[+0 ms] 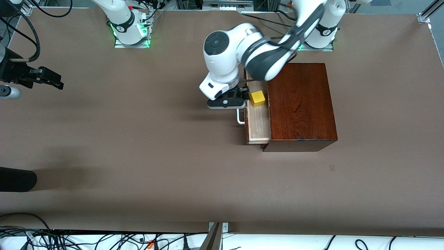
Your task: Open drawer, take yellow block, close drawer
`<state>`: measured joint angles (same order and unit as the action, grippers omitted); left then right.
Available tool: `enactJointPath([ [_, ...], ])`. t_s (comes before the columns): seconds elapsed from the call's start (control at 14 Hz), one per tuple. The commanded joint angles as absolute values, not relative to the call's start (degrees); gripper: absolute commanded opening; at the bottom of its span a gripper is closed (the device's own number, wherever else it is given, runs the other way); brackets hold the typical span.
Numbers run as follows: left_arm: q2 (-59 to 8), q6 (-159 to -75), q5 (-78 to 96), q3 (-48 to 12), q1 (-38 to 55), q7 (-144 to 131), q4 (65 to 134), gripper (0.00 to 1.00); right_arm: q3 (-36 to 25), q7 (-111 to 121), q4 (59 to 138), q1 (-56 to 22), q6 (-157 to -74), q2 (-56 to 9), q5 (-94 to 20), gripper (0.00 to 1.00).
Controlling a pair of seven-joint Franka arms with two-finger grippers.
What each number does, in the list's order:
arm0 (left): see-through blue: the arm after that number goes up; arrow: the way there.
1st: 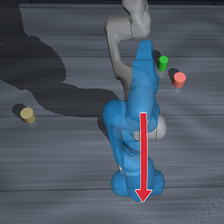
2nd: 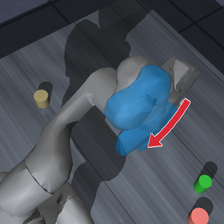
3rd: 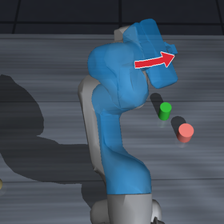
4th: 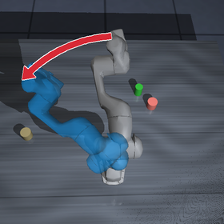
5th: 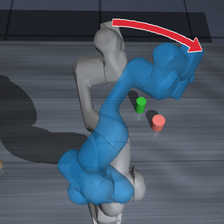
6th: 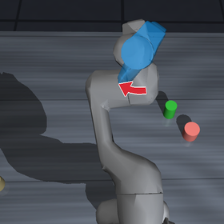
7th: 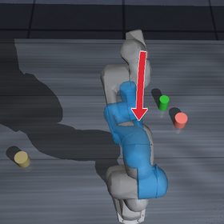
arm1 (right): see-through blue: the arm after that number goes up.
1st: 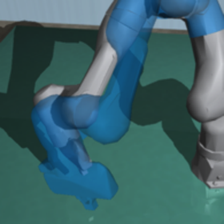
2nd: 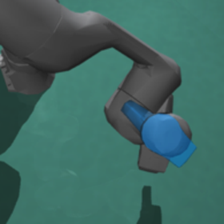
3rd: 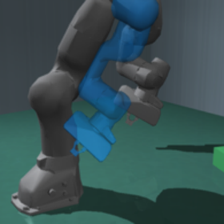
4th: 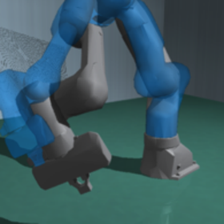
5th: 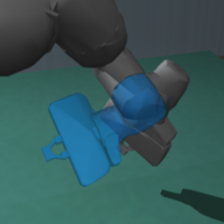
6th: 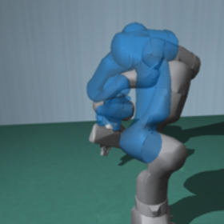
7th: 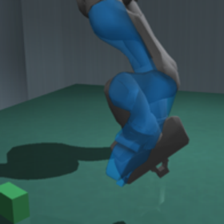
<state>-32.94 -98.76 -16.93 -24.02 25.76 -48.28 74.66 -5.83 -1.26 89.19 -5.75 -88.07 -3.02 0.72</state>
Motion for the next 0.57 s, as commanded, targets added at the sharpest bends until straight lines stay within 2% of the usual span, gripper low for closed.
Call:
enactJointPath([
  [0.0, -28.3, -91.8, -12.1, -24.3, 18.6, -37.9, 72.5, 1.0, -5.7, -0.7, 89.8, -5.4, -87.9, -2.0, -0.2, 1.0],
  [0.29, -22.8, -85.5, -10.9, -24.4, 9.9, -35.4, 72.4, 1.0, -4.7, -1.8, 89.7, -5.9, -88.0, -1.8, -0.5, 1.0],
  [0.5, -18.5, -84.8, -7.1, -22.8, 4.0, -26.2, 73.7, 1.0, 0.0, -8.4, 88.1, -6.0, -87.8, -1.8, -2.3, 1.0],
])
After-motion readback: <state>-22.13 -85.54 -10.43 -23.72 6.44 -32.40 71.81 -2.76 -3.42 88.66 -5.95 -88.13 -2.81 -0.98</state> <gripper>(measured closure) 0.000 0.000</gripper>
